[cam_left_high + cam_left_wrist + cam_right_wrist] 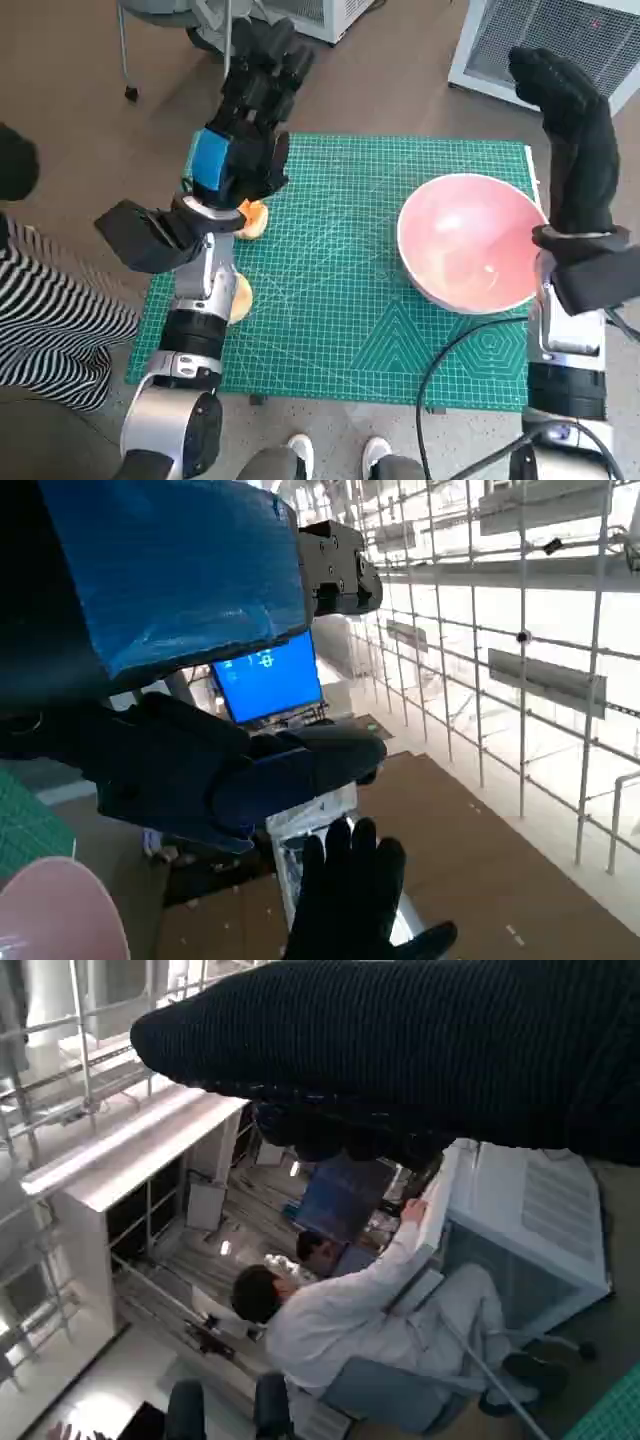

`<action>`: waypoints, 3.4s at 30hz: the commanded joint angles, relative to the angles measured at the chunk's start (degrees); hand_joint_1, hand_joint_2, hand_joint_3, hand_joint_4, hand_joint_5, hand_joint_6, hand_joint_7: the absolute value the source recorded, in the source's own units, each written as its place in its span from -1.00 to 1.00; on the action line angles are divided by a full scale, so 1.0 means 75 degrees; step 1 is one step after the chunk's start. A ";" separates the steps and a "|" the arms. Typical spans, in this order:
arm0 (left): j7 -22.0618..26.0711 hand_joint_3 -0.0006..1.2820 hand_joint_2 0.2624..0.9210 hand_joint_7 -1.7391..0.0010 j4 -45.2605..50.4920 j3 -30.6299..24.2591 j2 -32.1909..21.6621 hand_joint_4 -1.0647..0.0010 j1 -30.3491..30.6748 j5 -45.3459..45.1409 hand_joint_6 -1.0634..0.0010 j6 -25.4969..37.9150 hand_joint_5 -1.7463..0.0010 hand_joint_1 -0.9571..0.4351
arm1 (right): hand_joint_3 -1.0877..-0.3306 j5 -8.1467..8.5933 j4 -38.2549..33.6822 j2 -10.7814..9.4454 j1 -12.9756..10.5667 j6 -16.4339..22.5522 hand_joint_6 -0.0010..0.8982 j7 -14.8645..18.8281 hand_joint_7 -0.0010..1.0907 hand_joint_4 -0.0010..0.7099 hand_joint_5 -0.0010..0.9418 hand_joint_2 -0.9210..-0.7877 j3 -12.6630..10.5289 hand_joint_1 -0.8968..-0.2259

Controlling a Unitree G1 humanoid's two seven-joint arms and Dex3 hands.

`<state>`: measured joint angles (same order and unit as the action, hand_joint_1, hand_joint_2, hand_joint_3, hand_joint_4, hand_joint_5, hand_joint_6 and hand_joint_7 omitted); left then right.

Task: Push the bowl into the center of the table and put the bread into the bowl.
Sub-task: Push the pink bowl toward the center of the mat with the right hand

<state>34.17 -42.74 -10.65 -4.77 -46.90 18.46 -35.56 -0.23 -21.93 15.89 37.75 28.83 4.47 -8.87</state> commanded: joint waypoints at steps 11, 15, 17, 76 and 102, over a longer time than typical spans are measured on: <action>0.0043 -0.25 1.00 0.63 -0.0160 -0.0101 -0.0139 0.99 0.0143 -0.0037 1.00 -0.0169 0.76 -0.61 | -0.14 -0.0103 -0.0488 -0.0015 0.0030 0.0186 -1.00 -0.0180 -0.16 -0.56 -0.99 -1.00 0.0088 -0.56; 0.0019 -0.29 1.00 0.62 -0.0136 -0.0097 -0.0132 0.99 0.0176 -0.0035 1.00 -0.0148 0.75 -0.61 | -0.14 -0.0095 -0.0522 -0.0021 0.0029 0.0195 -1.00 -0.0184 -0.17 -0.56 -1.00 -1.00 0.0108 -0.51; 0.0008 -0.30 1.00 0.61 -0.0126 -0.0096 -0.0133 0.99 0.0190 -0.0035 1.00 -0.0141 0.75 -0.61 | -0.14 -0.0090 -0.0540 -0.0019 0.0034 0.0207 -1.00 -0.0180 -0.18 -0.56 -1.00 -1.00 0.0115 -0.48; 0.0061 -0.33 1.00 0.59 -0.0090 -0.0122 -0.0296 0.99 0.0504 0.0030 1.00 -0.0161 0.75 -0.59 | -0.17 -0.0027 -0.0981 0.0799 -0.0759 0.1137 -1.00 -0.0645 -0.19 -0.58 -1.00 -1.00 -0.0865 -0.43; 0.0141 -0.35 1.00 0.57 -0.0536 -0.0375 -0.0375 0.94 0.0263 0.0141 1.00 -0.0167 0.79 -0.60 | -0.43 0.0386 -0.5215 0.1369 -0.0106 0.1293 -1.00 -0.1350 -0.27 -0.62 -1.00 -1.00 -0.1574 -0.40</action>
<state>35.06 -46.30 -13.03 -7.13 -43.85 18.89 -36.67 2.08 -57.61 26.74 36.76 39.73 -5.30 -20.59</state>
